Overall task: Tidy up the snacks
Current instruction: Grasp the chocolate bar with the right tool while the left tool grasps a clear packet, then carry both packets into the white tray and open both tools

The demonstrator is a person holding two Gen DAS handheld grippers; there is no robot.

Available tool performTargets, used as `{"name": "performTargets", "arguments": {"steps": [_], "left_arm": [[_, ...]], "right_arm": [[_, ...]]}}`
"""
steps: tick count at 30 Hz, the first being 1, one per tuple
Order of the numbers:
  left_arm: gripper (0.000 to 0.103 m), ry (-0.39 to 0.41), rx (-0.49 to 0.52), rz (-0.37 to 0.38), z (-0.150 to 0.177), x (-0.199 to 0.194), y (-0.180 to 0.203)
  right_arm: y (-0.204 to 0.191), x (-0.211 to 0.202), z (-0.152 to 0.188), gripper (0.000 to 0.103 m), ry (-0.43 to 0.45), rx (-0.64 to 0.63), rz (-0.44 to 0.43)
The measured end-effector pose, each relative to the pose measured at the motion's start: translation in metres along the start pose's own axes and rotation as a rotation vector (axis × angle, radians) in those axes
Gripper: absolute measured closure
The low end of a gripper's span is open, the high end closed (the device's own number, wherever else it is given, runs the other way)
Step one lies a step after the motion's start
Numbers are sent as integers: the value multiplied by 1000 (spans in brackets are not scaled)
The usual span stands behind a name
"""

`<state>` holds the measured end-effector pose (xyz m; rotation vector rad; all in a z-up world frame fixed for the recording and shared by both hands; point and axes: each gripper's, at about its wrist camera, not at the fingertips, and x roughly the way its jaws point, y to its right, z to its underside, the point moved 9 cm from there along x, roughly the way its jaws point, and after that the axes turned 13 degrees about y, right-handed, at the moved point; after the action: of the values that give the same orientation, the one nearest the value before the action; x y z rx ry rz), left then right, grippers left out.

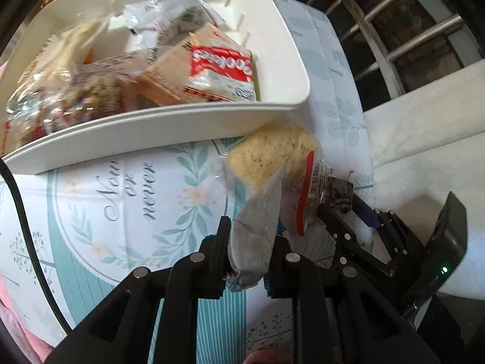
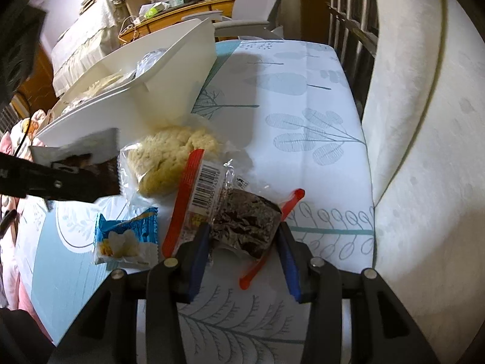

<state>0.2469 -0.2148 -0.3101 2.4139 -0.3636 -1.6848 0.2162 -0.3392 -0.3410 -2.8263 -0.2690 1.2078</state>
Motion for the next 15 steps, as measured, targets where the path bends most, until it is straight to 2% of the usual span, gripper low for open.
{"name": "performTargets", "arguments": {"steps": [8, 15], "left_arm": [[87, 36, -34, 11, -1, -39, -16], [87, 49, -21, -25, 2, -75, -36]], "right_arm": [[-7, -15, -11, 60, 25, 33, 17], [-23, -35, -34, 60, 79, 61, 14]]}}
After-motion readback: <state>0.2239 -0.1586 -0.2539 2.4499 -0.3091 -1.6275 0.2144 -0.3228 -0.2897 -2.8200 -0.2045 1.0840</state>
